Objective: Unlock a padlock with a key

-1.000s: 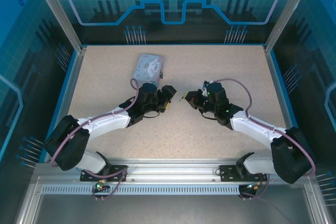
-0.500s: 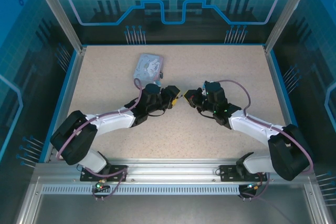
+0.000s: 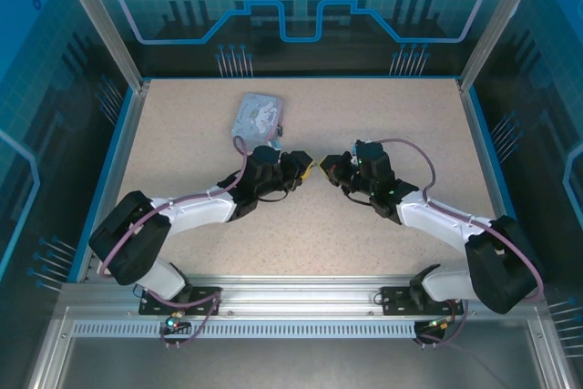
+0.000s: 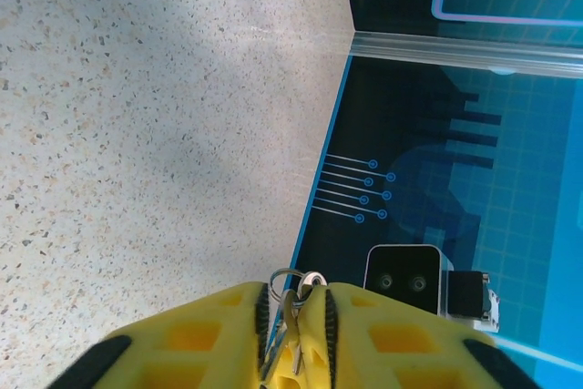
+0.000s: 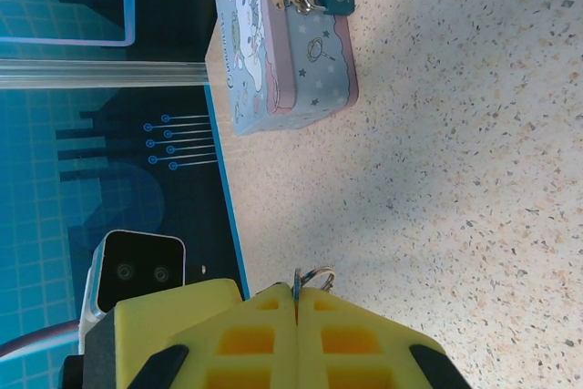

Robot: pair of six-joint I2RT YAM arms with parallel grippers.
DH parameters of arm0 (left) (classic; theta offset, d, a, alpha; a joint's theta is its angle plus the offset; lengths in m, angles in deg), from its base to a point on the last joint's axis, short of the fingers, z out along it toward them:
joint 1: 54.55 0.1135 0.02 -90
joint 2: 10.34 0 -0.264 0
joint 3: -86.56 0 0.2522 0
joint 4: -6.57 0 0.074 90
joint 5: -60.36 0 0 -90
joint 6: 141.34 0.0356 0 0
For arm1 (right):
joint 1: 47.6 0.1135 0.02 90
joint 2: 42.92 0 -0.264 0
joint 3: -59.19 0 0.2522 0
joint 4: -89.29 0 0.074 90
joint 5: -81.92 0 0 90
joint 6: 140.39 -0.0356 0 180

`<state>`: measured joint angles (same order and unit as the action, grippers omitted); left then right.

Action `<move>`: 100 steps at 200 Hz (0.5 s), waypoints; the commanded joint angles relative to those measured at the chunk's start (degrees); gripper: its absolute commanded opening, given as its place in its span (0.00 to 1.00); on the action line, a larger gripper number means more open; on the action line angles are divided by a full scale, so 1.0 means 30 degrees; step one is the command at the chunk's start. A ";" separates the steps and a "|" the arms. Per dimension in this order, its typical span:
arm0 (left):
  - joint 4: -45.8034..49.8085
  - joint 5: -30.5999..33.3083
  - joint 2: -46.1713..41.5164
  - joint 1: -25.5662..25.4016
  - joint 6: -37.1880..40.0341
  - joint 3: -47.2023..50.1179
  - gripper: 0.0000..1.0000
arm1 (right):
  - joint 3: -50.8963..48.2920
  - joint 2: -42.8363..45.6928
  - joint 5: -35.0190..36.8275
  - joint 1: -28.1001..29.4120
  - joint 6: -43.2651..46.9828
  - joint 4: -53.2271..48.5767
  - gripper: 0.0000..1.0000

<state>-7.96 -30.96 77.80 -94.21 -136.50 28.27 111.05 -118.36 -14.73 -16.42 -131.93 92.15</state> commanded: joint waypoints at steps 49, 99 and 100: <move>-0.0471 0.0264 0.0188 -0.0361 0.0174 -0.0346 0.00 | -0.0295 0.0391 0.0398 0.0147 -0.0162 0.0123 0.00; -0.0196 -0.1006 -0.0223 0.0085 0.4455 -0.0411 0.00 | -0.1053 0.2934 -0.0025 -0.1549 0.1794 -0.2648 0.65; -0.0202 -0.1132 -0.0240 0.0134 0.4601 -0.0415 0.00 | -0.1077 0.3024 -0.0046 -0.1635 0.1860 -0.2732 0.66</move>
<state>-8.13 -30.83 77.80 -94.51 -133.31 28.27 109.68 -114.62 -14.49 -17.60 -130.55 89.88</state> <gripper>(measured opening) 0.053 0.577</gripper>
